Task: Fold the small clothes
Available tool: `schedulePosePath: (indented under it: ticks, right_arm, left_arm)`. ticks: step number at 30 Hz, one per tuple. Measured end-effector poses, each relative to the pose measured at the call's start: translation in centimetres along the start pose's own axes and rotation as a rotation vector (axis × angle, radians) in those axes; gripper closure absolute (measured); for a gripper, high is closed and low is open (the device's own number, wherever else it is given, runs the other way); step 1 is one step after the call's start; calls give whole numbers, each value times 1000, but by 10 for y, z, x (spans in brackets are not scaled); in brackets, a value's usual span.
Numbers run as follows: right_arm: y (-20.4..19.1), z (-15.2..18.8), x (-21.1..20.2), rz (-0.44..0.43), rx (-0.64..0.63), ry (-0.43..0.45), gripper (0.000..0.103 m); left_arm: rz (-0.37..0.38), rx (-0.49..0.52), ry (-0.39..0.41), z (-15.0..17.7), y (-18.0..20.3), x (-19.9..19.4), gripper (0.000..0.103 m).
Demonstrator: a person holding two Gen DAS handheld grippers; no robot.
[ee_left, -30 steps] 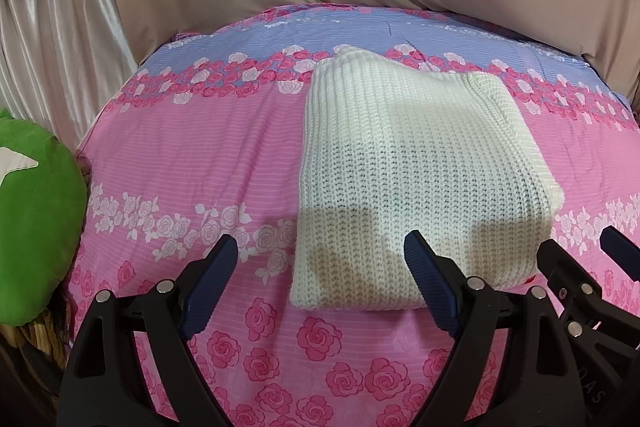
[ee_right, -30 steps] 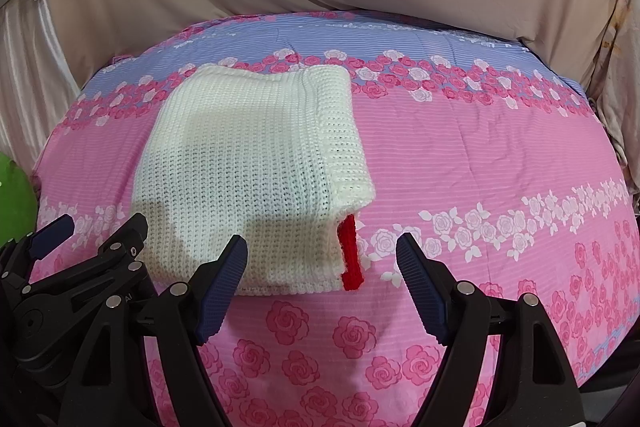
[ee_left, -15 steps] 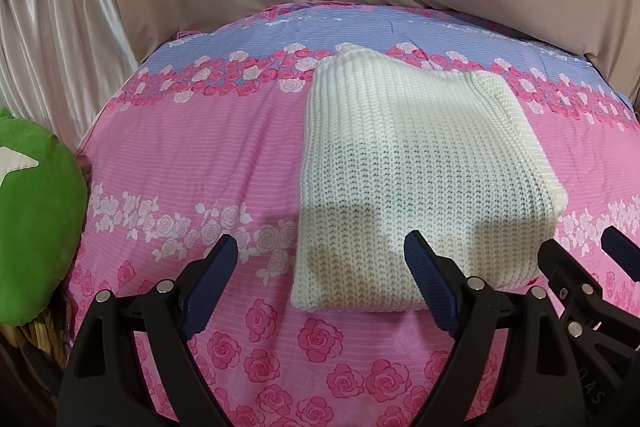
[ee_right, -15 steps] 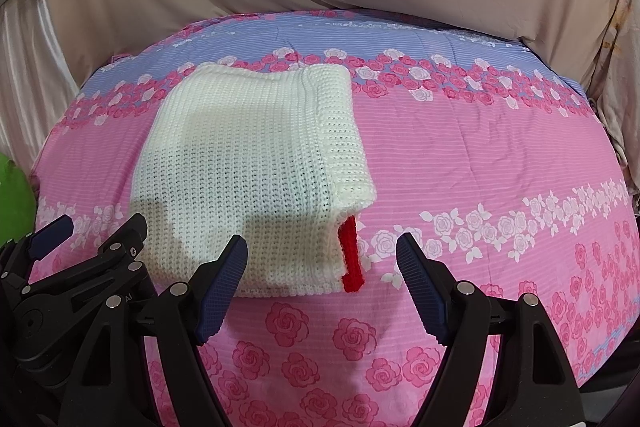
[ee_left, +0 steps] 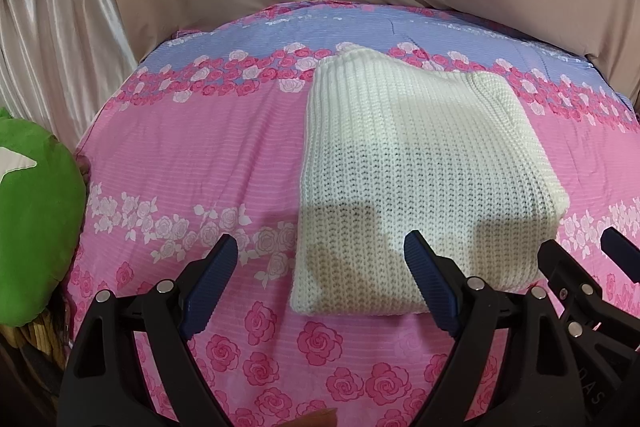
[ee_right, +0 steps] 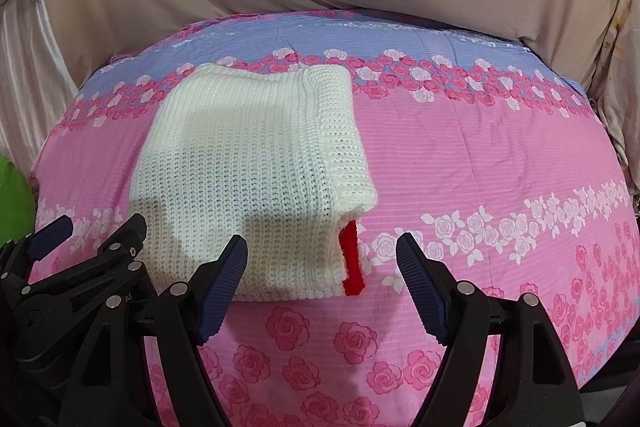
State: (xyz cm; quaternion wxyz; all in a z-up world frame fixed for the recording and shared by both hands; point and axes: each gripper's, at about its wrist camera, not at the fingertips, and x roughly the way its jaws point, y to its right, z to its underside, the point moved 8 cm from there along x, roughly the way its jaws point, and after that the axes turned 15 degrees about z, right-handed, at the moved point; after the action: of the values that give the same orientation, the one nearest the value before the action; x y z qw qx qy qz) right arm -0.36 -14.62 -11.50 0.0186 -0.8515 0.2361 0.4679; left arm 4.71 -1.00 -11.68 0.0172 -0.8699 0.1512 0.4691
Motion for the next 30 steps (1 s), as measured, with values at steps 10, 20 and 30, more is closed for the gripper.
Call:
schedulePosePath:
  ticks: [10,20,30]
  right_arm:
    - [-3,1,4,2,3,-18,28]
    - [0,2,5,12,7,-22,28]
    - [1,1,6,11,6,-22,28]
  left_arm:
    - [11,-6,-13,2,0,3,23]
    - [7,10,-15,0,5,3,25]
    - [6,12,-15,0,6,4,25]
